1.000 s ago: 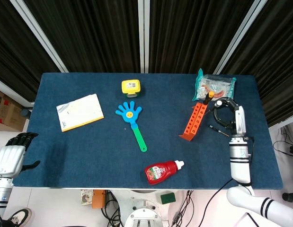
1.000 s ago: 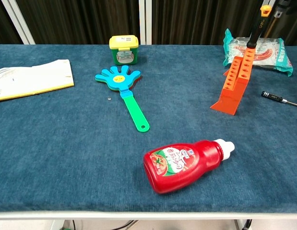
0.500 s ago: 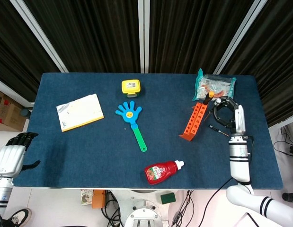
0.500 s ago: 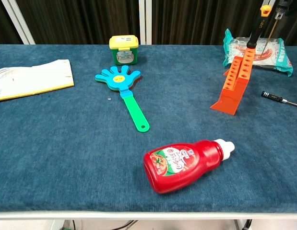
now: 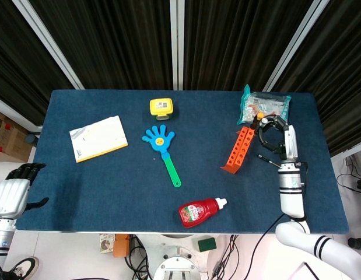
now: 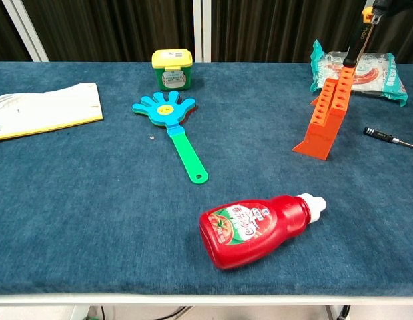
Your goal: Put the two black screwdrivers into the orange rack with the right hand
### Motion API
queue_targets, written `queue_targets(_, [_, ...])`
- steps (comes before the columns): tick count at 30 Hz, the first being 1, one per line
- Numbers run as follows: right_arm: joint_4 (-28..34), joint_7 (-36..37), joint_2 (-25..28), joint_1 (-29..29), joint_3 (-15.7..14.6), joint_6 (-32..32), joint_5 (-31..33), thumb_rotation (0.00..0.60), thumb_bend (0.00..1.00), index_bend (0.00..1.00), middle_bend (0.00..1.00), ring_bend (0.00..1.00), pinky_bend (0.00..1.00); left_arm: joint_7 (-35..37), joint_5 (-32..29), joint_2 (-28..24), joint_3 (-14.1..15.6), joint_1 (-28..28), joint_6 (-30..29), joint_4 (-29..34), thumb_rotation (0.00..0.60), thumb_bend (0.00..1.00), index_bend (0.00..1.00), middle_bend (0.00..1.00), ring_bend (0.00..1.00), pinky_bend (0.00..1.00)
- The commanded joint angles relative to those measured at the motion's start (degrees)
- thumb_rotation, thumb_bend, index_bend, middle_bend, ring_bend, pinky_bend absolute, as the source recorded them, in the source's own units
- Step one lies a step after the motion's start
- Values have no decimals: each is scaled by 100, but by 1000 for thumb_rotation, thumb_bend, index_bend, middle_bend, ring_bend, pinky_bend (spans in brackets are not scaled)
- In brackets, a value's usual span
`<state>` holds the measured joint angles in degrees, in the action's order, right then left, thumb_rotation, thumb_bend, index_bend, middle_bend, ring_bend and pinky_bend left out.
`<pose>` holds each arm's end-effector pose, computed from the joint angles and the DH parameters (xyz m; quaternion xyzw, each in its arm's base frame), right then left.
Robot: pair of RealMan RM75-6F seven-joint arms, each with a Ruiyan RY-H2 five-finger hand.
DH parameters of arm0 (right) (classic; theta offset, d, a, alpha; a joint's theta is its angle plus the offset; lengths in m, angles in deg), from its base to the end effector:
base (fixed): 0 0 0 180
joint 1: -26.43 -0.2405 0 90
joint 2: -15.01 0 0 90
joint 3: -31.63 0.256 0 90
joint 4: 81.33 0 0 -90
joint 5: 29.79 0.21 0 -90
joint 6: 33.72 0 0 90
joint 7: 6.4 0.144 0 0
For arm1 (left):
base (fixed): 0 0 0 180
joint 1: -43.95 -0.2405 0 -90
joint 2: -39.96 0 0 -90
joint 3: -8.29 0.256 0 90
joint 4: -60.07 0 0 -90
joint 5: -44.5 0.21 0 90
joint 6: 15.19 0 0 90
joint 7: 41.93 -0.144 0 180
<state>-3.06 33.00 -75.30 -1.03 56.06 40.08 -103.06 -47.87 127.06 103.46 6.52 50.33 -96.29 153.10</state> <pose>-0.2053 -0.3530 0.0778 0.3279 -0.5495 0.7080 0.2987 -0.3180 0.1847 0.1530 -0.6180 -0.3872 -0.3307 0.5989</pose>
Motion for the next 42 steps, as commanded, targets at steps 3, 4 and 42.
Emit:
queue_targets(3, [-169,46,-99,-54,-8,-12,4,600,490,667,527,568,446,16,-35,-2,-14,8,26,-15,600,0,183,203,143,259])
queue_targets(4, [-203,43,-115,-59,-12,-7,4,600,490,667,527,569,446,17,-49,-2,-17,14,43,-17,600,0,183,202,143,259])
queue_targets(42, [-1047,296,-522,-246,-263,-231,-81,600,434,624,512,554,425,49,-118,-13,-37,28,88,-24,600,0,182,202,143,259])
